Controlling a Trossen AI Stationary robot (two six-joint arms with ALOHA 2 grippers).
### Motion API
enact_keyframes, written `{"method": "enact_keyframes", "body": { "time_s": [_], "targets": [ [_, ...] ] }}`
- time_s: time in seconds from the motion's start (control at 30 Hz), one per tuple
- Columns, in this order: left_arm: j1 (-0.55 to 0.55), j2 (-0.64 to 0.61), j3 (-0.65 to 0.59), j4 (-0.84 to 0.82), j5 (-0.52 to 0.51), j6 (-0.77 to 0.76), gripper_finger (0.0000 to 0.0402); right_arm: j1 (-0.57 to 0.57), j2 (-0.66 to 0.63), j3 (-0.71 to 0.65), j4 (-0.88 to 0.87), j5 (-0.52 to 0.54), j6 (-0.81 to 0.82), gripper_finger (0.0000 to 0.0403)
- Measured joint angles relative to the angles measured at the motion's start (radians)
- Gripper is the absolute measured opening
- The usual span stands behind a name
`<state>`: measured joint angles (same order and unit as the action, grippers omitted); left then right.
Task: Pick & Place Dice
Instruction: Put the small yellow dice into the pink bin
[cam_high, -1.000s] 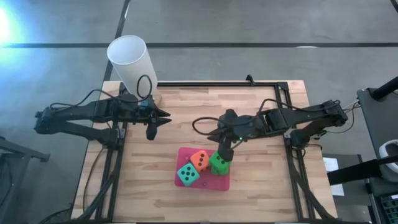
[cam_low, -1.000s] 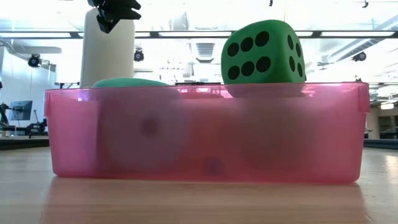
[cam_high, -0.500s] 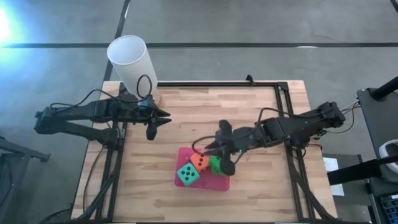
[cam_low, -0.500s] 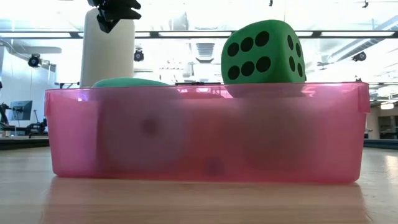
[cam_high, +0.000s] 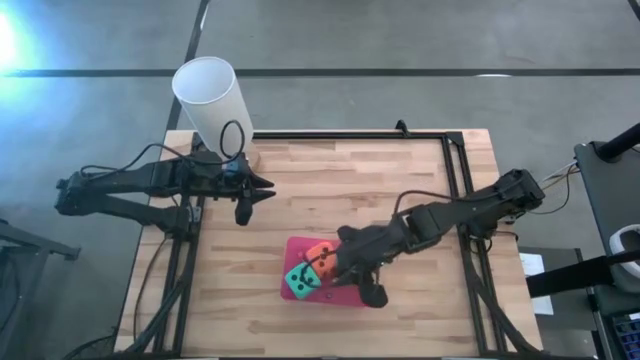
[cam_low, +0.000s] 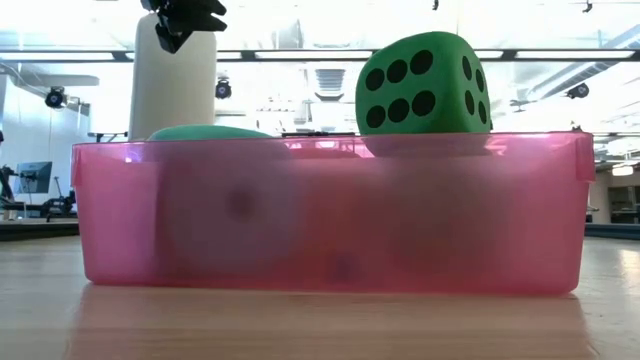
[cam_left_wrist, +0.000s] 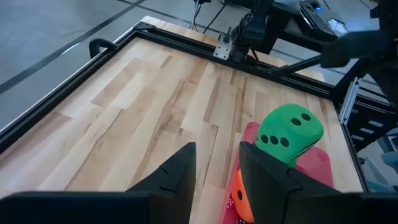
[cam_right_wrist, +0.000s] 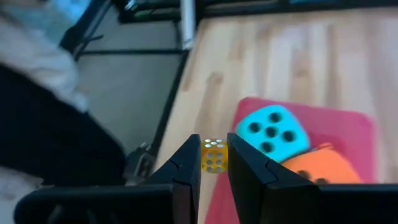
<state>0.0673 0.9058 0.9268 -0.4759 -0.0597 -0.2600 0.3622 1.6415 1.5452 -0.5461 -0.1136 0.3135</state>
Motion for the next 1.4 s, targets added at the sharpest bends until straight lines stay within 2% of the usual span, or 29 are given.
{"method": "enact_keyframes", "body": {
  "time_s": [0.2,0.47,1.03,1.4],
  "targets": [
    [0.0,0.0,0.0,0.0,0.0,0.0,0.0131,0.0,0.006,-0.005,-0.053,-0.094,-0.053,0.0054],
    [0.0,0.0,0.0,0.0,0.0,0.0,0.0122,-0.032,0.018,-0.005,-0.077,-0.096,-0.13,0.0054],
    [0.0,0.0,0.0,0.0,0.004,0.033,0.0123,-0.121,0.182,0.027,-0.017,-0.098,-0.276,0.0055],
    [-0.001,0.0,0.0,0.0,0.005,0.044,0.0128,-0.122,0.207,0.031,-0.025,-0.096,-0.298,0.0119]
  ]
}}
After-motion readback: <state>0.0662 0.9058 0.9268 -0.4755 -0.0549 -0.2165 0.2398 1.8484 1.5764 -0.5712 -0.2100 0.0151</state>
